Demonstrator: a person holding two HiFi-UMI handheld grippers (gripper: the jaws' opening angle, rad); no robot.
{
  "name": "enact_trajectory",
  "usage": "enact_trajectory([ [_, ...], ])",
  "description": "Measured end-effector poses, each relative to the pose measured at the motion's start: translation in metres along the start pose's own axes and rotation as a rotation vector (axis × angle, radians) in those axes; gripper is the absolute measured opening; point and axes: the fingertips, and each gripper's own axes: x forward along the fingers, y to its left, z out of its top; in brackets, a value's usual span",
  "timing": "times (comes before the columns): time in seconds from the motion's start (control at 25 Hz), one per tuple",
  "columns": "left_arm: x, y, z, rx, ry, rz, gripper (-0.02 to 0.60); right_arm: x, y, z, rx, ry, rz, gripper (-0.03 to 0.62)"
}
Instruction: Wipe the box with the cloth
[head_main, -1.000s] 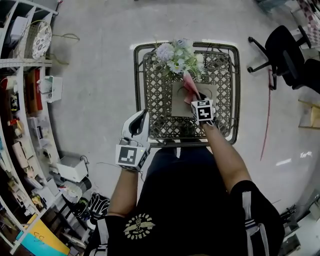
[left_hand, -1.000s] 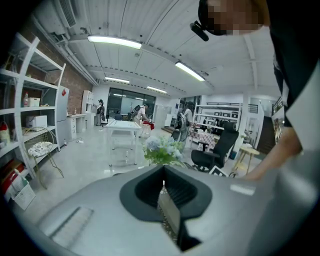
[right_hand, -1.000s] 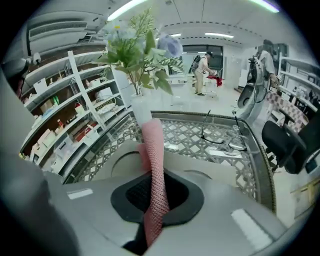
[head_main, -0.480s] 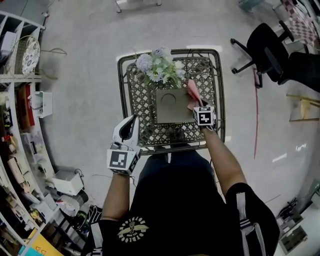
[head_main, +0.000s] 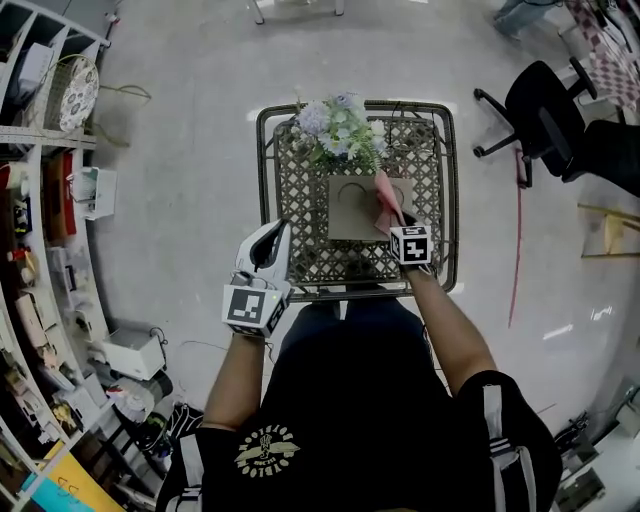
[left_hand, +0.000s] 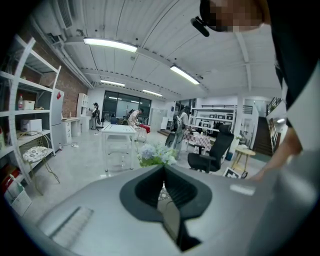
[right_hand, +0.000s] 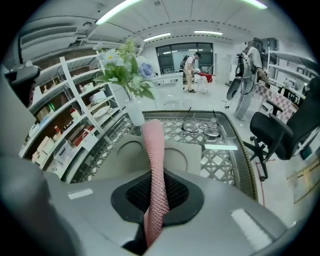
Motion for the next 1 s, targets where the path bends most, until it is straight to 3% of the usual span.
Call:
enact_trajectory([
  [0.2, -0.016, 0.017, 0.009, 0.013, -0.014, 0.021, 0.000, 0.003, 0.076, 0.006, -0.035, 0.000, 0.132, 0.017],
  [0.36, -0.002, 0.021, -0.006, -0.007, 0.022, 0.041, 0.000, 0.034, 0.097, 0.005, -0.055, 0.027, 0.205, 0.017],
  [0.64, -0.033, 0.044, -0.021, 0.000, 0.040, 0.093, 0.000, 0.056, 0.132, 0.003, -0.112, 0.065, 0.212, 0.017],
  [1.0, 0.012, 0.026, -0.035, -0.019, 0.057, 0.077, 0.000, 0.079, 0.044, -0.015, -0.167, 0.088, 0.095, 0.017],
])
